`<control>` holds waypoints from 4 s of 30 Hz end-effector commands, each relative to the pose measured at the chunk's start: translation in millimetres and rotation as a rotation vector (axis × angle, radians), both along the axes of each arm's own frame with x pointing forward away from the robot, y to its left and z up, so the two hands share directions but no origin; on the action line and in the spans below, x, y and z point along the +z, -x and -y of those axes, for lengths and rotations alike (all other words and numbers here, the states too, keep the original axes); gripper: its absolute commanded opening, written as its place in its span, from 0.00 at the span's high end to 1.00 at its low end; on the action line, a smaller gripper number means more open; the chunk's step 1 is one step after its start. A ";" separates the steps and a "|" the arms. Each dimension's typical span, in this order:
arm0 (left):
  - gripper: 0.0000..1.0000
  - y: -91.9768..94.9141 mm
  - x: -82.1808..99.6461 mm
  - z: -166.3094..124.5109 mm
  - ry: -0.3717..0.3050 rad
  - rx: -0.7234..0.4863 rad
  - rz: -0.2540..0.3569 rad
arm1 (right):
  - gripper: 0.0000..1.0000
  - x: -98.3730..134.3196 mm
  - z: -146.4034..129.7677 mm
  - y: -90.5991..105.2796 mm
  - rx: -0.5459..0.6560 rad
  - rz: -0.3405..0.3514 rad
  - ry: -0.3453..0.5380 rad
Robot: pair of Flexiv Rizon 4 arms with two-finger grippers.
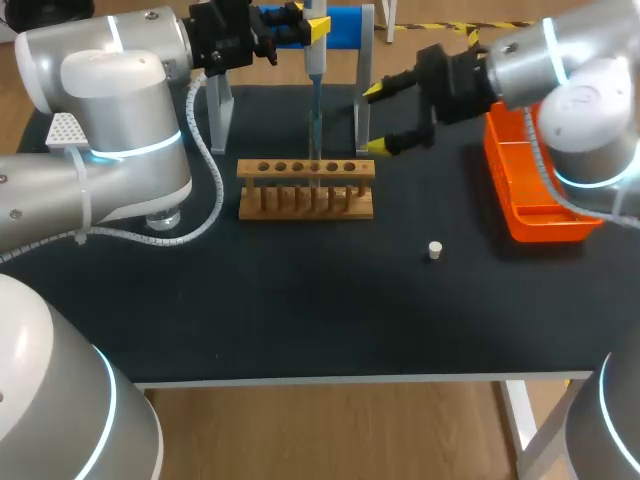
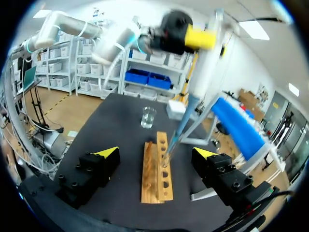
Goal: Invert the test tube, pick up the pipette, mount the tip to pipette, aspirate from beaker and dispense into the tube, eject the tip, return the pipette, and cap with the stopper.
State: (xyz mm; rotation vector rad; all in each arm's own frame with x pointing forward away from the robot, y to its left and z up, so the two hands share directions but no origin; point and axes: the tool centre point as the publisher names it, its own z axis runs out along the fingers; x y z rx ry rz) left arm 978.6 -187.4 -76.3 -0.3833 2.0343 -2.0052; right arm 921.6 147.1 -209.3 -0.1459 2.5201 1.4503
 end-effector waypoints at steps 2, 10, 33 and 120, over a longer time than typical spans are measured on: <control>1.00 -0.4 -0.2 1.1 0.002 0.002 0.001 | 0.00 52.9 49.5 21.3 -0.021 0.047 -0.058; 1.00 -0.4 -0.2 1.1 0.002 0.002 0.001 | 0.00 114.2 48.1 2.9 -0.055 0.050 -0.146; 1.00 -0.4 -0.2 1.1 0.002 0.002 0.001 | 1.00 199.2 -27.5 -49.7 0.071 0.020 -0.360; 1.00 -0.4 -0.2 1.1 0.002 0.002 0.001 | 1.00 209.8 -91.4 -51.0 0.137 -0.295 -0.477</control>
